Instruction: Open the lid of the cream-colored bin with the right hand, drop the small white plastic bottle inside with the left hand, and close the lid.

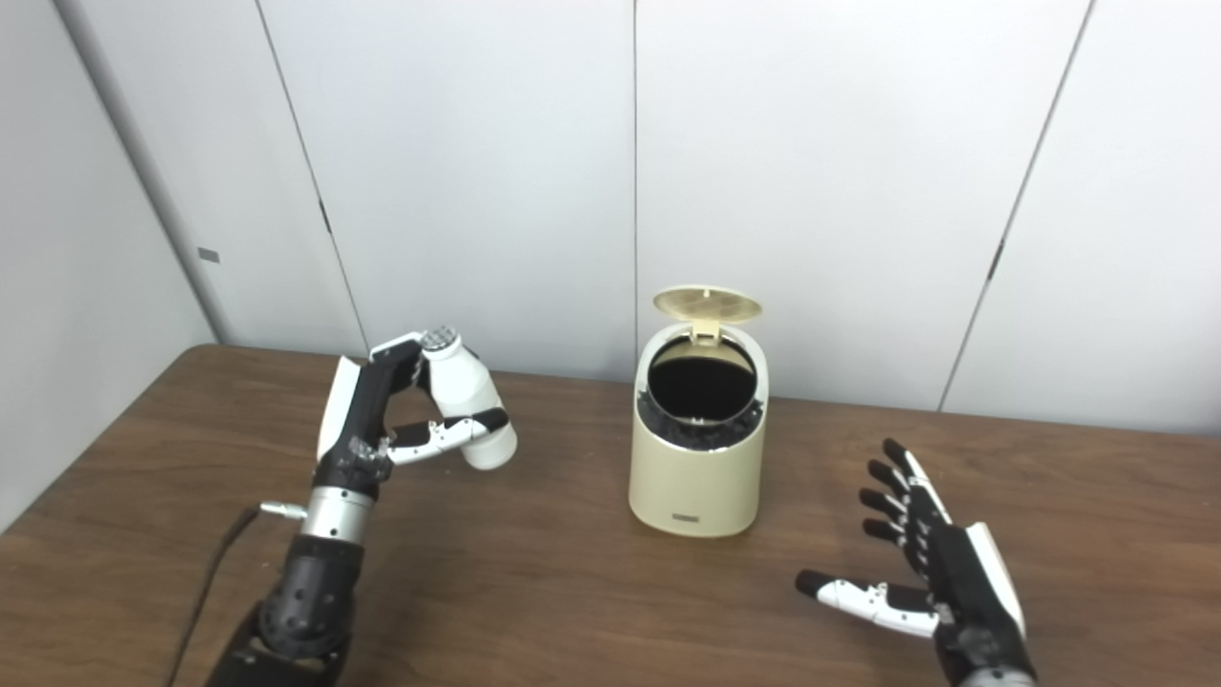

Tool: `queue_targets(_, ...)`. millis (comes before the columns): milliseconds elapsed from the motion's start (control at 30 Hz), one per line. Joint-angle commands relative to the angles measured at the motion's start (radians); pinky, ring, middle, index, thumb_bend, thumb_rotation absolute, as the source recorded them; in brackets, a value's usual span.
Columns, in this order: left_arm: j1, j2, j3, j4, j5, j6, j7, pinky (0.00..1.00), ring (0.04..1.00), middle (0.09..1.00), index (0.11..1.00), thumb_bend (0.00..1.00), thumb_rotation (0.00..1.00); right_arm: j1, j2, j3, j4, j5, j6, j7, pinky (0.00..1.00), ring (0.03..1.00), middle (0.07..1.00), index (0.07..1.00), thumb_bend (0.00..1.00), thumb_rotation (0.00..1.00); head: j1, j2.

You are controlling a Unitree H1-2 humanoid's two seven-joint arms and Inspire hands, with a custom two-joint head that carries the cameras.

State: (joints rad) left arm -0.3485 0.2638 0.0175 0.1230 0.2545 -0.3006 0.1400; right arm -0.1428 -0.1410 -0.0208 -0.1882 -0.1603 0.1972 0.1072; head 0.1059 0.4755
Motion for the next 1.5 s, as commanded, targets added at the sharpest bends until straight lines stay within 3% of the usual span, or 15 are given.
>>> queue_targets(0,-0.033,0.033,-0.014,-0.073,-0.048,-0.012,-0.066,0.40,0.435,0.489,0.499,0.50,0.00,-0.036,-0.006,0.008,-0.007,-0.009,-0.067,-0.024,0.78,0.862,0.922,0.948,0.73,0.17,-0.010,-0.001)
queue_targets(167,-0.051,0.055,-0.038,-0.132,-0.087,-0.017,-0.162,0.38,0.432,0.495,0.493,0.50,0.00,-0.039,-0.007,0.022,0.007,-0.033,-0.083,-0.032,0.73,0.835,0.904,0.937,0.75,0.21,-0.037,-0.005)
queue_targets(500,-0.153,0.049,-0.071,-0.107,-0.146,-0.133,-0.268,0.36,0.424,0.505,0.480,0.50,0.00,-0.048,-0.004,0.035,0.036,-0.049,-0.090,-0.045,0.73,0.831,0.904,0.935,0.75,0.20,-0.077,-0.022)
queue_targets(667,-0.208,0.044,-0.092,-0.087,-0.121,-0.168,-0.271,0.37,0.432,0.503,0.473,0.50,0.00,-0.053,-0.005,0.044,0.057,-0.064,-0.105,-0.055,0.72,0.824,0.906,0.936,0.75,0.21,-0.090,-0.032)
queue_targets(767,-0.242,0.038,-0.106,-0.086,-0.111,-0.169,-0.236,0.38,0.433,0.498,0.482,0.50,0.00,-0.056,-0.004,0.047,0.068,-0.071,-0.111,-0.060,0.72,0.827,0.907,0.936,0.74,0.20,-0.095,-0.035)
queue_targets(900,-0.280,0.045,-0.141,-0.083,-0.067,-0.169,-0.148,0.38,0.434,0.504,0.479,0.50,0.00,-0.058,-0.004,0.054,0.076,-0.084,-0.116,-0.067,0.72,0.825,0.904,0.934,0.74,0.20,-0.103,-0.040)
queue_targets(1133,-0.333,0.078,-0.254,-0.051,0.035,-0.169,0.088,0.38,0.429,0.507,0.482,0.50,0.00,-0.055,0.004,0.056,0.067,-0.085,-0.100,-0.071,0.74,0.833,0.905,0.936,0.73,0.20,-0.113,-0.045)
queue_targets(1267,-0.370,0.115,-0.370,-0.015,0.119,-0.169,0.288,0.37,0.428,0.508,0.483,0.50,0.00,-0.053,0.004,0.056,0.064,-0.089,-0.097,-0.075,0.73,0.829,0.901,0.936,0.73,0.20,-0.124,-0.045)
queue_targets(1467,-0.432,0.167,-0.541,0.058,0.164,-0.169,0.485,0.36,0.426,0.494,0.501,0.50,0.00,-0.051,0.003,0.052,0.060,-0.081,-0.101,-0.077,0.74,0.829,0.902,0.937,0.74,0.20,-0.130,-0.044)
